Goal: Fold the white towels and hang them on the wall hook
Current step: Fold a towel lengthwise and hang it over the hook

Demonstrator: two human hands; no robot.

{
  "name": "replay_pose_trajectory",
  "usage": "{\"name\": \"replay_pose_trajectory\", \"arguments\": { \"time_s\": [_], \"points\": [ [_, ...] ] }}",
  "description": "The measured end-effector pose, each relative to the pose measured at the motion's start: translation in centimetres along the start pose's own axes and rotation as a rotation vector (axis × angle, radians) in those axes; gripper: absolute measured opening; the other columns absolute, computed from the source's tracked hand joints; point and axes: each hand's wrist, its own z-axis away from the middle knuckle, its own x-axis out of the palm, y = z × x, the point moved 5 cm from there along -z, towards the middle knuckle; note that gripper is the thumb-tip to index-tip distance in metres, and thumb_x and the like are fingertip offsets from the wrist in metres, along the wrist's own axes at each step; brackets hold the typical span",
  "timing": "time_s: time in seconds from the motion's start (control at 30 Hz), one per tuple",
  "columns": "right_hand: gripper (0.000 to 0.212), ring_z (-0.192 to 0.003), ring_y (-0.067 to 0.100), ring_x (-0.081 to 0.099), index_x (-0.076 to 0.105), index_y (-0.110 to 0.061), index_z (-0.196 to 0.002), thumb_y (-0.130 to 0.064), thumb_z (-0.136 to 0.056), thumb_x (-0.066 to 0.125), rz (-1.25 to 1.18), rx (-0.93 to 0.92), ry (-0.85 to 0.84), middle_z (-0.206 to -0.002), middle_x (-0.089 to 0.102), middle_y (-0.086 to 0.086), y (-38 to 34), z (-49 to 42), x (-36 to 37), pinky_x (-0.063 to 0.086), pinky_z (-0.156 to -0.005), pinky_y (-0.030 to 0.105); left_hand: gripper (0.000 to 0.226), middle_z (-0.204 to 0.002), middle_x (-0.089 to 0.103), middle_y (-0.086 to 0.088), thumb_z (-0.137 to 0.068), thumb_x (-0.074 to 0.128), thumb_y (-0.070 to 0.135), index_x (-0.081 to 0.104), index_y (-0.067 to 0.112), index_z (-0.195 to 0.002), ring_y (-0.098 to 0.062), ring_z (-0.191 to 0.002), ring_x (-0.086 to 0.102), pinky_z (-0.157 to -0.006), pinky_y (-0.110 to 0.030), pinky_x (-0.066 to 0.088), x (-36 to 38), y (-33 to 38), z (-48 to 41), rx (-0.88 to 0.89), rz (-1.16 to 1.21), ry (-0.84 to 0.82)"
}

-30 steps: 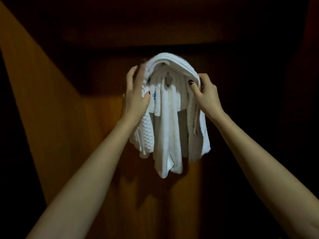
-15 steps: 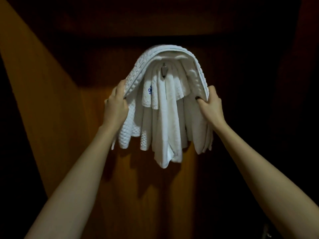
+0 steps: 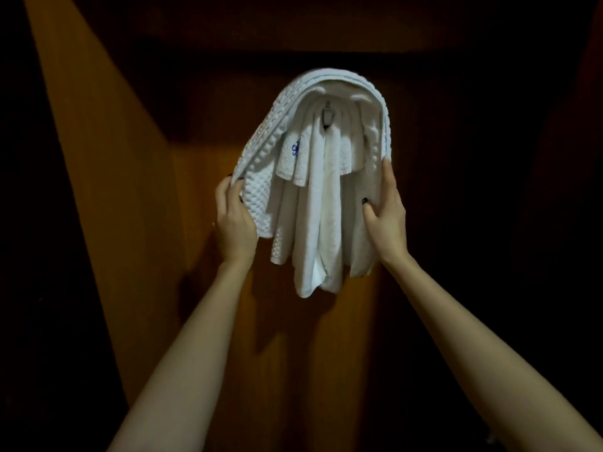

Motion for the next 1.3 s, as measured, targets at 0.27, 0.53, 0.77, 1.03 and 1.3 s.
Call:
{"name": "replay_pose_trajectory", "arguments": {
  "time_s": [0.27,0.53,0.77,1.03,1.3],
  "points": [
    [0.048,-0.133,0.006,0.041,0.036,-0.019,-0.148,-0.018,-0.1,0.038,0.002,0.115,0.156,-0.148,0.044,-0.002,1.4,1.9,-0.9,0.034,-0.109,0.023,0.059,-0.148,0.027,-0.006,-0.087,0.057,0.047,0.041,0.012,-0.132,-0.036,-0.12,0.046,-0.099,-0.048,0.04,2.5,-0.7,-1.1,-0.181,-0.273,-0.397],
    [0.034,-0.112,0.03,0.053,0.056,-0.01,-0.108,-0.037,-0.087,0.06,0.431,0.288,-0.006,-0.136,0.041,0.01,2.0,3.0,0.6,0.051,-0.087,0.046,0.015,-0.13,0.043,-0.014,-0.095,0.044,0.01,0.053,-0.002,-0.099,-0.039,-0.096,0.057,-0.081,-0.049,0.046,3.7,0.6,1.2,-0.106,-0.285,-0.444],
    [0.013,-0.064,0.014,0.045,0.045,-0.009,-0.082,-0.017,-0.092,0.049,0.357,0.229,0.032,-0.099,0.047,0.008,2.5,4.0,-0.6,0.037,-0.058,0.029,0.023,-0.097,0.045,-0.012,-0.094,0.041,0.012,0.045,0.001,-0.113,-0.022,-0.074,0.043,-0.064,-0.036,0.032,1.6,1.0,1.9,-0.029,-0.078,-0.389],
    [0.011,-0.061,0.012,0.043,0.038,-0.014,-0.087,-0.018,-0.098,0.041,0.295,0.176,-0.096,-0.08,0.043,0.001,2.3,4.6,-0.4,0.036,-0.05,0.028,0.031,-0.103,0.054,-0.009,-0.097,0.044,0.013,0.039,0.001,-0.125,-0.026,-0.085,0.055,-0.064,-0.032,0.039,2.4,1.0,3.8,-0.147,0.198,-0.416],
    [0.075,-0.132,0.001,0.041,0.022,-0.048,-0.146,-0.014,-0.09,0.058,-0.012,0.139,-0.063,-0.151,0.038,-0.01,2.9,6.1,0.9,0.04,-0.101,0.014,0.095,-0.15,0.035,0.001,-0.08,0.072,0.023,0.008,0.031,-0.149,-0.011,-0.121,0.046,-0.096,-0.028,0.039,4.4,-0.4,7.4,-0.571,0.334,-0.388]
  ]
}}
